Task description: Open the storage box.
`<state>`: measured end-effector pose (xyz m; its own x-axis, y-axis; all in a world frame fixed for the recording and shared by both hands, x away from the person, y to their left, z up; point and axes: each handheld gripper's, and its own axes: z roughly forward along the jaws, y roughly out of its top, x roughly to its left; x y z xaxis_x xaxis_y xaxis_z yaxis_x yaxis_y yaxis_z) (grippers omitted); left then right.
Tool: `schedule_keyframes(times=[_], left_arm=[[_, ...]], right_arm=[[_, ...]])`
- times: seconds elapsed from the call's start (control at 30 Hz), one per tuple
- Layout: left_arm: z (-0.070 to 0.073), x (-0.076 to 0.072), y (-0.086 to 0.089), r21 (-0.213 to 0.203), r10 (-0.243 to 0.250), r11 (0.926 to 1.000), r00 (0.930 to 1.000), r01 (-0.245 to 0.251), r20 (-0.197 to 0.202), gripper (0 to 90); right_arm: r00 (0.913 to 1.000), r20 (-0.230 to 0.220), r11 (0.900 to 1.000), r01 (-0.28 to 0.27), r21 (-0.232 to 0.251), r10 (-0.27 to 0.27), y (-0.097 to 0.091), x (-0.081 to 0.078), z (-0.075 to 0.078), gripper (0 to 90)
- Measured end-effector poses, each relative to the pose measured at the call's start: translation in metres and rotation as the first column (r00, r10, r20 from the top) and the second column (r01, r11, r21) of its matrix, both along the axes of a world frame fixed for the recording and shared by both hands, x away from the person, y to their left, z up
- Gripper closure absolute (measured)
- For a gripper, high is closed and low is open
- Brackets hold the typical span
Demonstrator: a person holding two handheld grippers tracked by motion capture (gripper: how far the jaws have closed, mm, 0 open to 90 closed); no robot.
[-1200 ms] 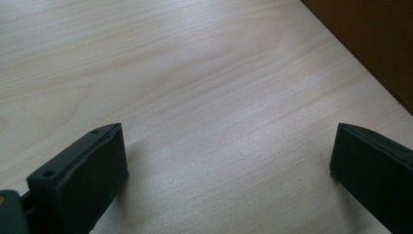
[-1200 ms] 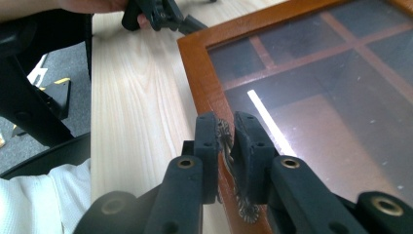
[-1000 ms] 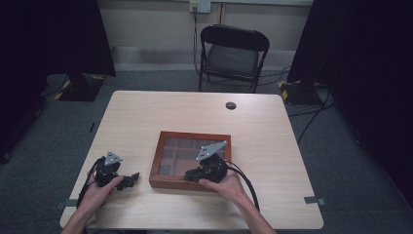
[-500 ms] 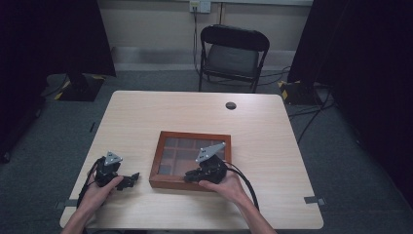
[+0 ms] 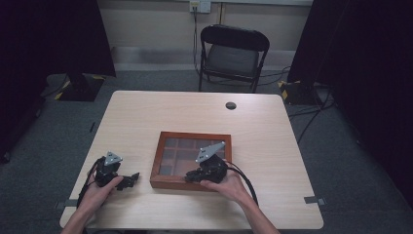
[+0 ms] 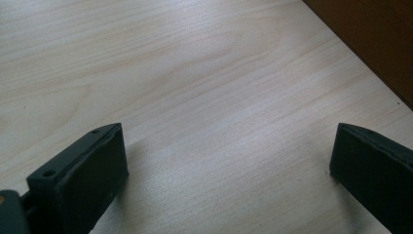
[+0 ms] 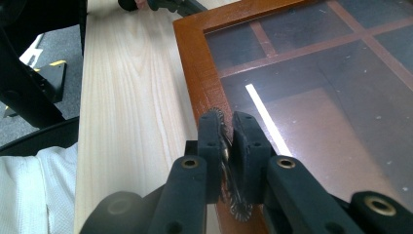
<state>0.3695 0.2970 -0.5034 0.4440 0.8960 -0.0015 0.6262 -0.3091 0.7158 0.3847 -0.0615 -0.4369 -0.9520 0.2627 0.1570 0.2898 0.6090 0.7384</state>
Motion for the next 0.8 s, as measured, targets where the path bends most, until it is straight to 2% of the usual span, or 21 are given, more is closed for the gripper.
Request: schedule_keyframes(times=[0.13,0.43,0.8], left_arm=[[0.0,0.0,0.0,-0.001,0.0,1.0,1.0,0.0,-0.001,0.0],[0.0,0.0,0.0,0.0,0.0,1.0,1.0,0.0,0.0,0.0],[0.0,0.0,0.0,0.001,-0.001,1.0,1.0,0.001,-0.002,0.0]], right_arm=[[0.9999,0.009,0.9999,-0.006,-0.014,0.006,0.001,0.0,0.001,82.9],[0.9999,-0.002,0.9999,-0.011,0.0,0.011,0.001,0.002,0.002,83.0],[0.9998,0.005,0.9998,-0.018,0.011,0.018,-0.001,0.004,0.015,83.0]])
